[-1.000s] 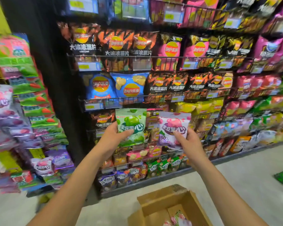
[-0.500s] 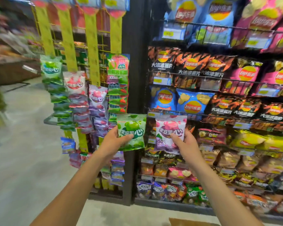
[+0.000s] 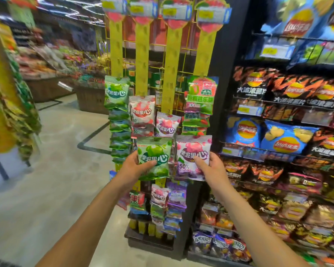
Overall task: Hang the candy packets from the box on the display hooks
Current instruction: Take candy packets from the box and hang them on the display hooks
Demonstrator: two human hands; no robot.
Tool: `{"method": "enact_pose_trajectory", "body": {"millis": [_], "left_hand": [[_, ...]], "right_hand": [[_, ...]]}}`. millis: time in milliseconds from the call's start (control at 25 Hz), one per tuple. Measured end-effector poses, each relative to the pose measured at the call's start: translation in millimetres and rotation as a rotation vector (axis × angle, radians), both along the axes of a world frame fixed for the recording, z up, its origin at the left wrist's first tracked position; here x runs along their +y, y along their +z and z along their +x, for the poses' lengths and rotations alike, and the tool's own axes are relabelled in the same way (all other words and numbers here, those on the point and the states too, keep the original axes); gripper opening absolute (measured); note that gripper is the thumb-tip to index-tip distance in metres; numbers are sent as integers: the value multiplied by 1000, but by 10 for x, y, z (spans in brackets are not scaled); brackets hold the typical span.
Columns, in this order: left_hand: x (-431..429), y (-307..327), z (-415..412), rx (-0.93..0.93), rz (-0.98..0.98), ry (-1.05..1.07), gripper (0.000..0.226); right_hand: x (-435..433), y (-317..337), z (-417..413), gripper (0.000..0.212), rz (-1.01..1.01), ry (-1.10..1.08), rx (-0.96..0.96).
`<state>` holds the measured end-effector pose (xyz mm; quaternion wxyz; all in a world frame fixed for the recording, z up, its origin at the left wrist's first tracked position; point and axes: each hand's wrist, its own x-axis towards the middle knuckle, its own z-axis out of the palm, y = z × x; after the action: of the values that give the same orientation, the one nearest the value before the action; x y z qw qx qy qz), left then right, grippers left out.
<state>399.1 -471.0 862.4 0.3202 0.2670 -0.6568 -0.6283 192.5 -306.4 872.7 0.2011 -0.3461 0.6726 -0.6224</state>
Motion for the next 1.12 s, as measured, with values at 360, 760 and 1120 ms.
{"method": "enact_pose_trajectory", "body": {"millis": [360, 760, 1120], "left_hand": [[-1219, 21, 195, 29, 28, -79, 35], [-1734, 78, 120, 44, 14, -147, 33], [-1823, 35, 60, 39, 28, -185, 34]], "right_hand": [[-1484, 503, 150, 30, -6, -131, -8], [-2206, 892, -215, 39, 28, -256, -105], [-2166, 459, -214, 55, 82, -262, -107]]}}
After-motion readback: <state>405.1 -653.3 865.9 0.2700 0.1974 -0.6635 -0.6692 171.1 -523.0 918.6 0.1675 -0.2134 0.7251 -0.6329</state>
